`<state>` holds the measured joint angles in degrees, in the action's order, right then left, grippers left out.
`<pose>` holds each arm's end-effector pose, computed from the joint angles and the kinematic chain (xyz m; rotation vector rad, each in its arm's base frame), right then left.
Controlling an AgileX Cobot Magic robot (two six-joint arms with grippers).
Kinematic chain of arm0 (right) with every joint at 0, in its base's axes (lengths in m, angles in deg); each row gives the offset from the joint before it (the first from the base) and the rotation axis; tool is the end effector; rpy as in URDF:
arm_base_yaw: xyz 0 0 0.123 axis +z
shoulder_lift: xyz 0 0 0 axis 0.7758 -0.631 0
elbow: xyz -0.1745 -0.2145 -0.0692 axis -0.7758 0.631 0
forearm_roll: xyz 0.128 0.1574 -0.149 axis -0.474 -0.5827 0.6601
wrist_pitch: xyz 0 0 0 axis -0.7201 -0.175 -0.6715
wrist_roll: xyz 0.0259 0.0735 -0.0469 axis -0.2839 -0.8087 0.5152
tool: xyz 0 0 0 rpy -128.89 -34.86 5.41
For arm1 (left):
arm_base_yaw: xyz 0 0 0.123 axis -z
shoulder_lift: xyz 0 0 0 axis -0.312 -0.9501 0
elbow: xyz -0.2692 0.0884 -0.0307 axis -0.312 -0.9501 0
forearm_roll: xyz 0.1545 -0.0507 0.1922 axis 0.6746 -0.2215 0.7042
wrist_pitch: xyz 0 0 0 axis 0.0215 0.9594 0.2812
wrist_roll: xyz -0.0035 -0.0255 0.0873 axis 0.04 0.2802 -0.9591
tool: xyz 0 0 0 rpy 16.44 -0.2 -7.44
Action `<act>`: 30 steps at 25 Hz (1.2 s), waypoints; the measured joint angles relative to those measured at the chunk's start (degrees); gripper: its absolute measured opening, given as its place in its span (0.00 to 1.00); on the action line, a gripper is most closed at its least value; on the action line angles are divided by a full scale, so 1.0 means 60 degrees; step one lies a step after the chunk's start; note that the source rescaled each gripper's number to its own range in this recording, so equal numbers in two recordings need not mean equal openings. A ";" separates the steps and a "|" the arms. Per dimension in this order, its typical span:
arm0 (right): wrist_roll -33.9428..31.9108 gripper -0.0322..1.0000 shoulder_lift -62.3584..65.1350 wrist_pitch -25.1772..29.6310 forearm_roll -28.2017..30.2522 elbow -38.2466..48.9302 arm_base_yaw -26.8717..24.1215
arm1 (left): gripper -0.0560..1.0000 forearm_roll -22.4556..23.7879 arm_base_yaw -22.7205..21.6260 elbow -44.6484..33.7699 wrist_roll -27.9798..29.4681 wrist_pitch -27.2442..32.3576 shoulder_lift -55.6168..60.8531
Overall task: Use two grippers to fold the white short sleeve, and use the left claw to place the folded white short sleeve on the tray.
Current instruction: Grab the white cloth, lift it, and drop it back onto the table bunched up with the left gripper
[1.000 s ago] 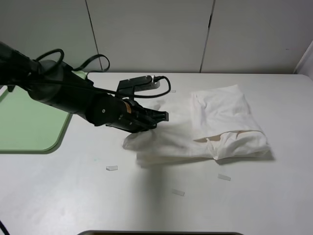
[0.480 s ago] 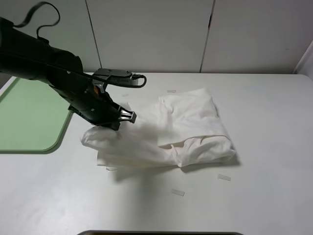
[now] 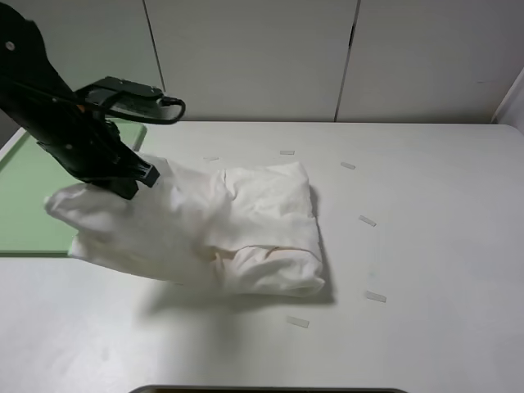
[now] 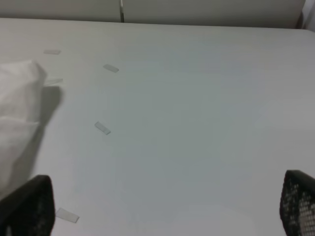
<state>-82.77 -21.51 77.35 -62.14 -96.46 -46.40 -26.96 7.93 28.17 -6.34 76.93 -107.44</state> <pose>-0.0034 -0.0019 0.2790 -0.0337 2.0031 0.0527 0.2776 -0.1394 0.1950 0.5699 2.6895 -0.1856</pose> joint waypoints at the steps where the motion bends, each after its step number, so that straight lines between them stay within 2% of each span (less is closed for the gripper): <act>1: 0.0000 1.00 0.0000 0.0000 0.0000 0.0000 0.0000 | 0.08 0.0075 -0.0097 0.0000 -0.0086 0.0071 0.0133; 3: 0.0000 1.00 0.0000 0.0000 0.0000 0.0000 0.0000 | 0.08 0.0661 -0.0457 0.0000 -0.0293 0.0364 0.0668; 4: 0.0000 1.00 0.0000 0.0000 0.0000 0.0000 0.0000 | 0.08 0.0661 -0.0457 0.0000 -0.0293 0.0364 0.0668; 6: 0.0000 1.00 0.0000 0.0000 0.0000 0.0000 0.0000 | 0.08 0.1204 -0.0574 0.0000 -0.0313 0.0554 0.0963; 7: 0.0000 1.00 0.0000 0.0000 0.0000 0.0000 0.0000 | 0.08 0.2102 -0.0585 0.0029 -0.0343 0.0994 0.1147; 9: 0.0000 1.00 0.0000 0.0000 0.0000 0.0000 0.0000 | 0.08 0.2429 -0.0585 0.0075 -0.0380 0.1280 0.1150; 14: 0.0008 1.00 0.0000 0.0000 0.0000 0.0000 0.0000 | 0.08 0.2599 -0.0585 0.0201 -0.0606 0.1608 0.1158; 21: 0.0008 1.00 0.0000 0.0000 0.0000 0.0000 0.0000 | 0.08 0.1766 -0.0585 0.0261 -0.0869 0.1092 0.1169; 23: 0.0008 1.00 0.0000 0.0000 0.0000 0.0000 0.0000 | 0.08 0.0805 -0.0532 0.0261 -0.1367 0.0633 0.1169; 25: 0.0008 1.00 0.0000 0.0000 0.0000 0.0000 0.0000 | 0.08 0.0505 -0.0460 0.0261 -0.1564 0.0506 0.1134; 27: 0.0008 1.00 0.0000 0.0000 0.0000 0.0000 0.0000 | 0.08 -0.0316 -0.0023 0.0261 -0.2188 0.0250 0.0812; 30: 0.0008 1.00 0.0000 0.0000 0.0000 0.0000 0.0000 | 0.08 -0.0590 0.0490 0.0261 -0.2545 0.0083 0.0244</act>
<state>-82.72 -21.51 77.35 -62.14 -96.46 -46.40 -30.50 10.87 29.73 -21.61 77.43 -105.98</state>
